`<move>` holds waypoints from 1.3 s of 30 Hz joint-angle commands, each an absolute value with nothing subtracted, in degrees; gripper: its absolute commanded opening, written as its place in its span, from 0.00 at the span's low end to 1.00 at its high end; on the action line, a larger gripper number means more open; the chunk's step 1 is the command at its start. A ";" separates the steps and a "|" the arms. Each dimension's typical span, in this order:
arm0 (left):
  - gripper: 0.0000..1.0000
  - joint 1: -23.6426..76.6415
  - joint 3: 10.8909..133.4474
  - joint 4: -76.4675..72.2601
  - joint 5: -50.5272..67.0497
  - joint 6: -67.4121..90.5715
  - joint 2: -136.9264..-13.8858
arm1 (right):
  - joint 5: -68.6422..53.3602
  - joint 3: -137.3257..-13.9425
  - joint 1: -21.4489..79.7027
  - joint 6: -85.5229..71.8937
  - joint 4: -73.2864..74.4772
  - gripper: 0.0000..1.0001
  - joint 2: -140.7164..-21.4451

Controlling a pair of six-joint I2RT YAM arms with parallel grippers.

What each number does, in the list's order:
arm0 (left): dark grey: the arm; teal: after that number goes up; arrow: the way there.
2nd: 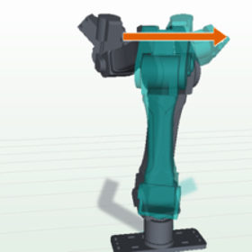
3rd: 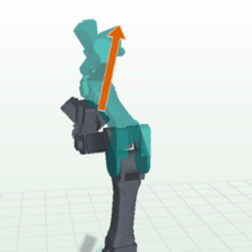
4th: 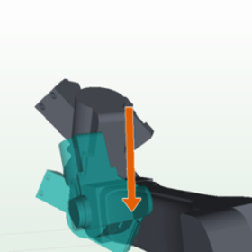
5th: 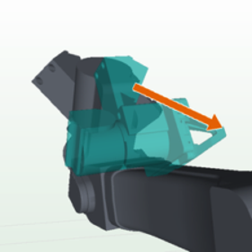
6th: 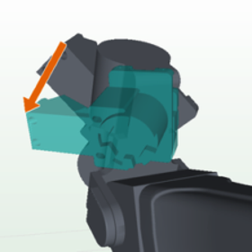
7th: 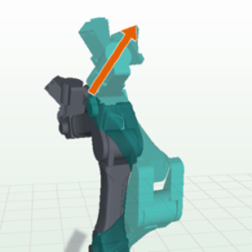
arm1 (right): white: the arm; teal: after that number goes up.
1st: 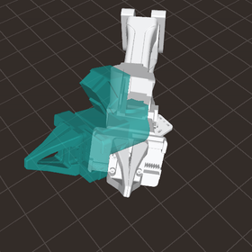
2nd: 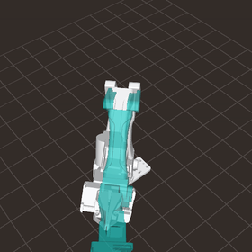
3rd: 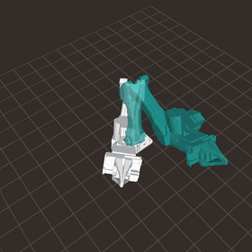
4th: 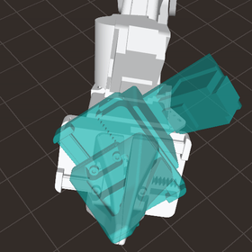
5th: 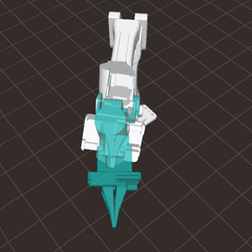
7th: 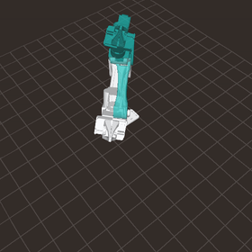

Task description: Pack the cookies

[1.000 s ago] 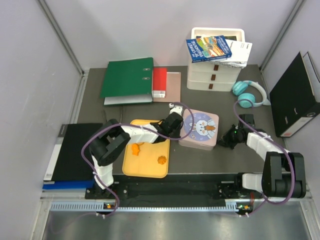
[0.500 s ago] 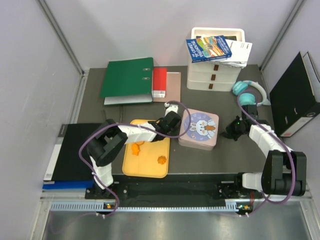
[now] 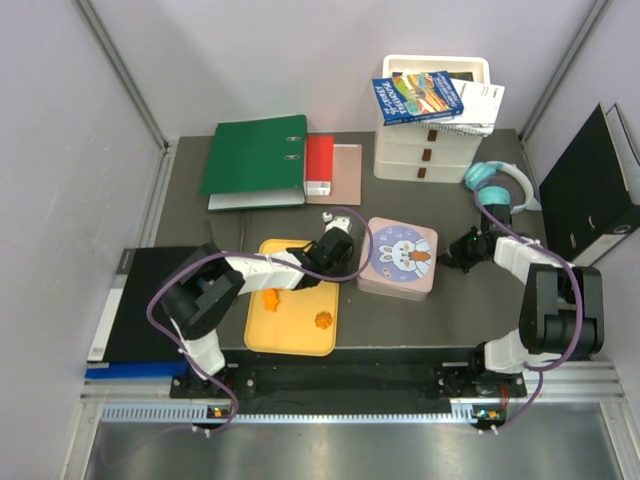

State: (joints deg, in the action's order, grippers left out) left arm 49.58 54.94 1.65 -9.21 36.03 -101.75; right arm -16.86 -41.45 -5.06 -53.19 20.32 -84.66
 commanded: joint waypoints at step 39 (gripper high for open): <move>0.02 47.37 51.77 1.76 -11.08 39.38 -96.24 | -33.80 -47.28 -4.58 -61.44 -1.84 0.00 -77.78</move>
State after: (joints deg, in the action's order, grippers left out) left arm 48.64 51.83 0.75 -8.45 39.38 -98.87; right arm -25.69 -44.73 -5.91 -59.83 6.59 -77.95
